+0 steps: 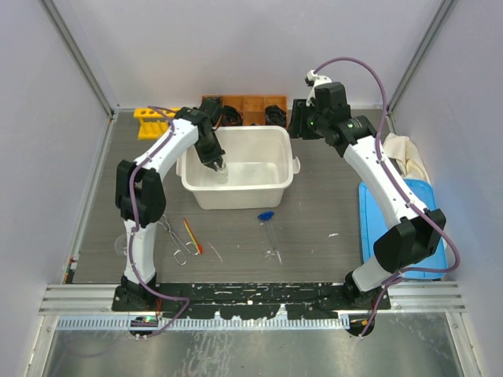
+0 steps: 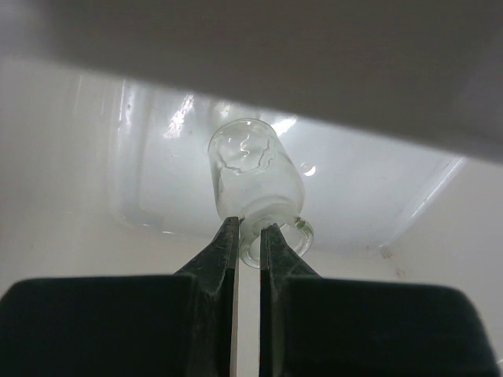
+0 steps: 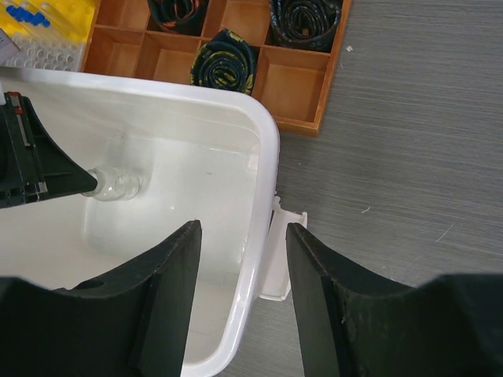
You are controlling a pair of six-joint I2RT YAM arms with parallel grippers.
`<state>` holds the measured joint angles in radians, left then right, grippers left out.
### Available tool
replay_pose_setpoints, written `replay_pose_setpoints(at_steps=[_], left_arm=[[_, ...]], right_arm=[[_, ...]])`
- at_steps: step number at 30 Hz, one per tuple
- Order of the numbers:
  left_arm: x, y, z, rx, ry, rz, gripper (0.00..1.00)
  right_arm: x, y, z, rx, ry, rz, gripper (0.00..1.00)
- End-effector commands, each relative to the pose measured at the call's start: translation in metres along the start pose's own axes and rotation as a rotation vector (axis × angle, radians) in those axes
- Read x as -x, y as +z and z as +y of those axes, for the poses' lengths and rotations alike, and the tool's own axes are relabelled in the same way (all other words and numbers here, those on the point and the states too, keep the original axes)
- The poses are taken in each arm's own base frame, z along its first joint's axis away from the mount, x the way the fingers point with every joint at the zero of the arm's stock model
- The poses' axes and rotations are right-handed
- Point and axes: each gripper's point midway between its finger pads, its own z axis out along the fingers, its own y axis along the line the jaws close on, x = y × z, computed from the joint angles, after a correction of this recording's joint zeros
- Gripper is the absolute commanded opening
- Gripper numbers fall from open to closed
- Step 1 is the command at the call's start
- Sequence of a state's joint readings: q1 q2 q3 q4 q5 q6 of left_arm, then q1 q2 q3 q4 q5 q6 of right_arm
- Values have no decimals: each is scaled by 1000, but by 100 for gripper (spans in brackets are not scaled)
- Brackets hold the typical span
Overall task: Organize the chemistry lab equipment
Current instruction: Place the collection bottle in the storage box.
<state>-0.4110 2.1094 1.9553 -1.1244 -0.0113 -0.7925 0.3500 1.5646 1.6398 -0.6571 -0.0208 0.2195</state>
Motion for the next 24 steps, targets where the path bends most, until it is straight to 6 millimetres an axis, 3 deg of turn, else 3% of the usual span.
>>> replay_pose_setpoints(at_steps=[1, 6, 12, 24], left_arm=[[12, -29, -27, -110, 21, -81, 0], [11, -43, -56, -163, 78, -105, 0], [-6, -48, -88, -196, 205, -113, 0], [-14, -23, -94, -184, 342, -54, 0]], right_arm=[[18, -9, 4, 20, -3, -62, 53], [18, -7, 4, 20, -1, -59, 53], [19, -9, 3, 12, -2, -65, 53], [18, -10, 1, 6, -3, -64, 53]])
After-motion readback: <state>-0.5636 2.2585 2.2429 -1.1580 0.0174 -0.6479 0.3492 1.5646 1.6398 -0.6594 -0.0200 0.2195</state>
